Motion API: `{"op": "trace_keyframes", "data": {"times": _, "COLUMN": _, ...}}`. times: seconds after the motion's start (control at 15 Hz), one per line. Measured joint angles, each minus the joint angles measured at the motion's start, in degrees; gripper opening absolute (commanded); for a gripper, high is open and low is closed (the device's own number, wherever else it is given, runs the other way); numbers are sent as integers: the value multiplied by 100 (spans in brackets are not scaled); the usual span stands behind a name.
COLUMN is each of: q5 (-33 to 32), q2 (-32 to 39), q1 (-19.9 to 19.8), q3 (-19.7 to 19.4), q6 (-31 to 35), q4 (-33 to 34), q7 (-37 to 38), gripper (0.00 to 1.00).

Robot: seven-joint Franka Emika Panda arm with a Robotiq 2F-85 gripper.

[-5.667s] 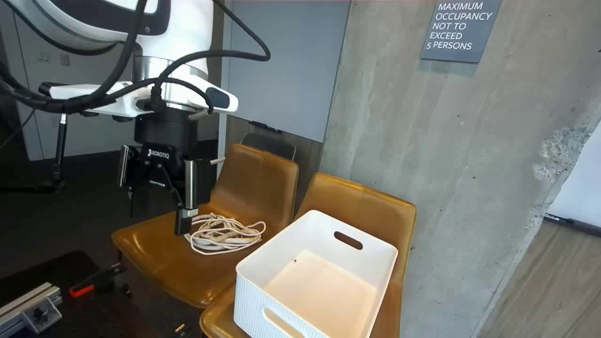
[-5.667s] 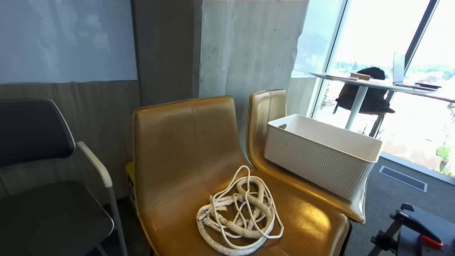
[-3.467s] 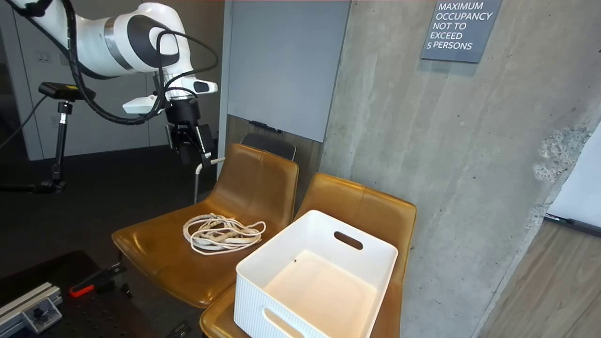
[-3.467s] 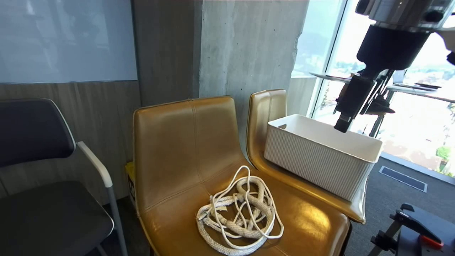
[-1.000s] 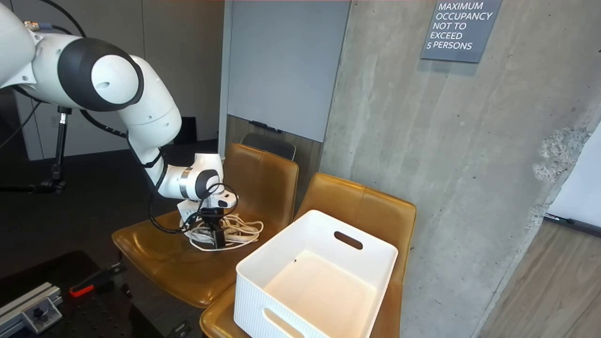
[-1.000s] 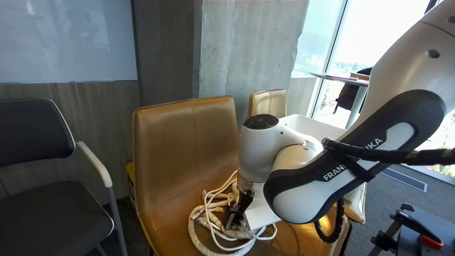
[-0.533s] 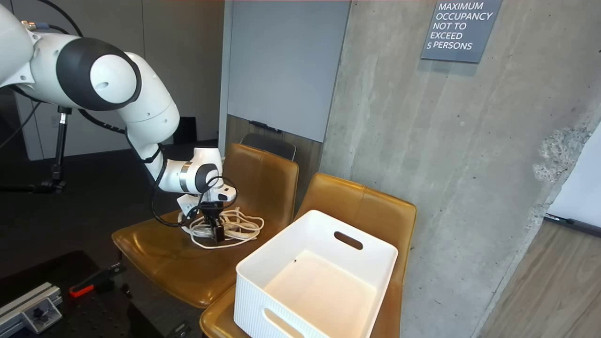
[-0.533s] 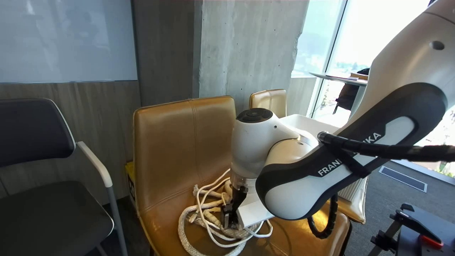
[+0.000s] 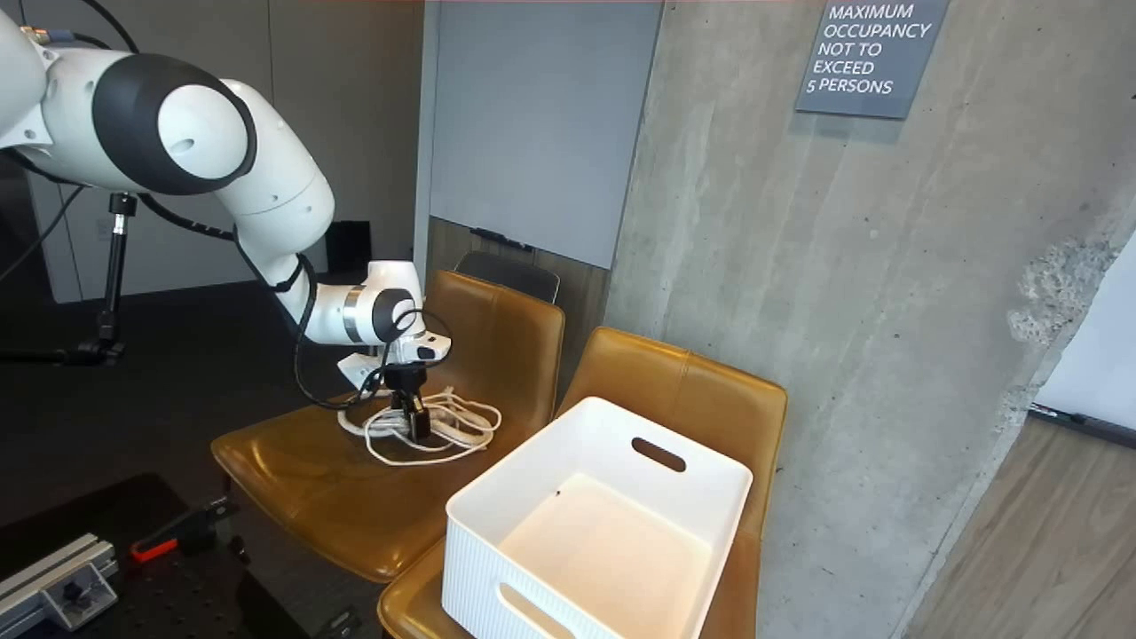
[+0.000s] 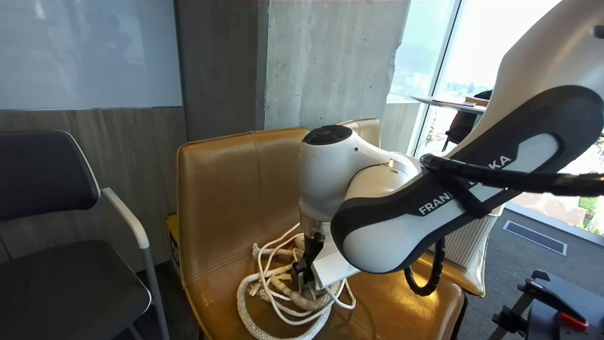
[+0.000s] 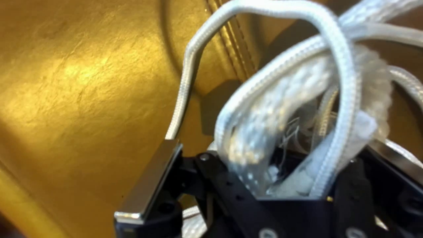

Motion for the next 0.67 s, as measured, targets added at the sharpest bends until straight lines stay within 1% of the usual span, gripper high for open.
{"op": "trace_keyframes", "data": {"times": 0.13, "q5": -97, "q2": -289, "q1": 111, "q3": -102, "q6": -260, "q4": -16, "q7": -82, "gripper": 0}}
{"op": "trace_keyframes", "data": {"times": 0.33, "q5": -422, "q2": -956, "q1": 252, "q3": -200, "q6": -788, "q4": -92, "q7": -167, "gripper": 0}}
{"op": "trace_keyframes", "data": {"times": 0.67, "q5": -1041, "q2": -2196, "q1": 275, "q3": -212, "q6": -1695, "q4": -260, "q7": -374, "gripper": 0}}
